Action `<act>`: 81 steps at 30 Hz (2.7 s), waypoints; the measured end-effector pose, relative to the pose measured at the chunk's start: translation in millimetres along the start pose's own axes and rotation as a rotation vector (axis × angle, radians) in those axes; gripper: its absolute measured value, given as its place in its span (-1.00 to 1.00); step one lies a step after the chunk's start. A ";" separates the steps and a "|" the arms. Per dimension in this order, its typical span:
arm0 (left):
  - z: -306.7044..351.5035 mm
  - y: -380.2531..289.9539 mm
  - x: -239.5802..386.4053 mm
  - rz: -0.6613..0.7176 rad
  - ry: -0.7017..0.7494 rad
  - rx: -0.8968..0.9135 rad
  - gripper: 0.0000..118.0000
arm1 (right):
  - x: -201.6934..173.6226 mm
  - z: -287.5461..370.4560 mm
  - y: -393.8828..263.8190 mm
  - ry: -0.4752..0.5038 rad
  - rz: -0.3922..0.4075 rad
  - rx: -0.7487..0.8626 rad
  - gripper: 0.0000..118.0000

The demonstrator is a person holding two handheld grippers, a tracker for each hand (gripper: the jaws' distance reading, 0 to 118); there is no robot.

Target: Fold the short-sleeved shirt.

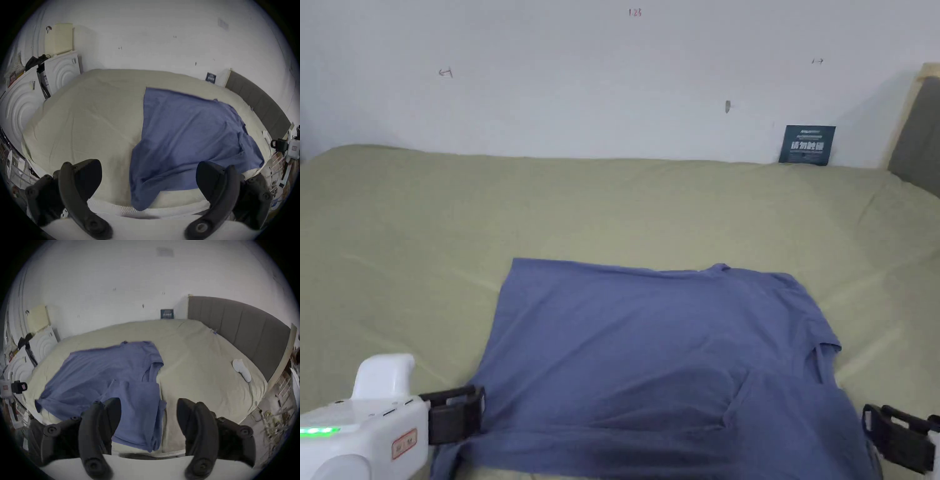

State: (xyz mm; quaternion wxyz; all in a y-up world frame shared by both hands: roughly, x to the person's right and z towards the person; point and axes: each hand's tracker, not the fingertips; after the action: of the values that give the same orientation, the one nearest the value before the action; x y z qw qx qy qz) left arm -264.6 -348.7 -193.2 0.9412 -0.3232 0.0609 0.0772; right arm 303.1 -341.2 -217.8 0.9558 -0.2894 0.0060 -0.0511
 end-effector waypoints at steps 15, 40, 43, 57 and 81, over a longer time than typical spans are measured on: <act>-10.7 -34.9 -27.7 0.042 -0.002 -0.216 -1.00 | -1.3 11.1 -18.5 -0.009 0.070 -0.068 -0.99; -51.2 -33.4 8.5 -0.057 0.039 -0.386 -0.92 | 27.9 -56.7 -52.3 0.122 0.091 -0.440 0.27; -51.0 -31.2 3.7 -0.050 0.034 -0.391 -0.92 | 36.8 -55.6 -51.8 0.085 0.111 -0.393 -0.94; -63.7 56.2 -0.8 -0.074 -0.049 -0.312 -0.92 | 24.2 -75.3 59.3 0.128 0.128 -0.255 -0.93; -173.1 122.4 2.9 -0.044 -0.037 -0.278 0.92 | 6.1 -179.1 89.2 0.070 0.036 -0.335 0.33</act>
State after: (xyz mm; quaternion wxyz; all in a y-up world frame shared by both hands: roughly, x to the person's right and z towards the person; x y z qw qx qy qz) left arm -295.6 -359.9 -402.6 0.8898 -0.4502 0.0251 0.0701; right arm 310.3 -367.0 -416.1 0.8942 -0.4424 0.0528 -0.0426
